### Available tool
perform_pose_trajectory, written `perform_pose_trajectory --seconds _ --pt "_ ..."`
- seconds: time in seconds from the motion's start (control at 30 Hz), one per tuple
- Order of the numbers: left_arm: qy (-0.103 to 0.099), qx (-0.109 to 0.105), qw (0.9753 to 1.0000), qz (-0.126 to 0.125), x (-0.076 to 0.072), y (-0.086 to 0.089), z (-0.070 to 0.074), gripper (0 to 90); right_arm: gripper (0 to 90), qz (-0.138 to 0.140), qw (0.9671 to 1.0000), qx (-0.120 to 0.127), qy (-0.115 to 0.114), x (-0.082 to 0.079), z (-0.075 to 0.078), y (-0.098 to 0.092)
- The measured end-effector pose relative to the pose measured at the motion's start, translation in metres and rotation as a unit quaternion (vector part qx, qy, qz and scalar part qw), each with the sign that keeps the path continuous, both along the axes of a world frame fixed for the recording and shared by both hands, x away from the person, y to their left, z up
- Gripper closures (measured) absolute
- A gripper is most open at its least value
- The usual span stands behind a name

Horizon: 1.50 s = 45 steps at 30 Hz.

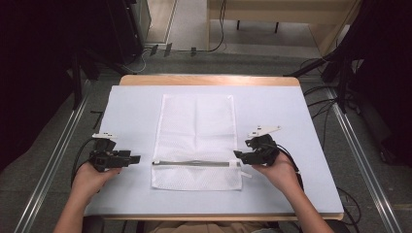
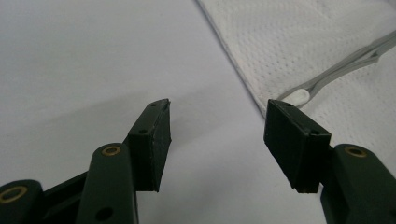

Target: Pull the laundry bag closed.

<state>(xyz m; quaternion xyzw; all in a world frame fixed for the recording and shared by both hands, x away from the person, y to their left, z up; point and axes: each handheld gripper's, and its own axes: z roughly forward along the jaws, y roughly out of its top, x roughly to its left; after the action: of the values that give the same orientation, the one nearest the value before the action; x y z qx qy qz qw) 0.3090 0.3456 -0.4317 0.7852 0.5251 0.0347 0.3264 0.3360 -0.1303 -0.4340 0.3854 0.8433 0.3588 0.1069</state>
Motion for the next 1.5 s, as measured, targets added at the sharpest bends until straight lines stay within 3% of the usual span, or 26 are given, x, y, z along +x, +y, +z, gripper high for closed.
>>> perform_pose_trajectory --seconds 0.1,0.63,0.9,1.5 --pt "-0.006 0.014 0.9999 -0.008 -0.001 -0.003 -0.001 41.8 40.5 0.01 0.9999 0.005 0.002 -0.001 0.0 0.009" --pt "-0.019 0.007 0.9997 -0.01 -0.002 -0.004 0.003 40.2 44.8 0.045 0.9989 0.01 0.007 -0.002 0.011 0.037" --pt "-0.025 0.016 0.9995 -0.009 -0.003 -0.005 0.003 39.9 45.7 0.062 0.9979 0.015 0.007 -0.001 0.014 0.056" --pt "-0.025 0.011 0.9995 -0.013 -0.003 -0.007 0.003 40.2 50.1 0.093 0.9953 0.021 0.014 0.005 0.019 0.096"
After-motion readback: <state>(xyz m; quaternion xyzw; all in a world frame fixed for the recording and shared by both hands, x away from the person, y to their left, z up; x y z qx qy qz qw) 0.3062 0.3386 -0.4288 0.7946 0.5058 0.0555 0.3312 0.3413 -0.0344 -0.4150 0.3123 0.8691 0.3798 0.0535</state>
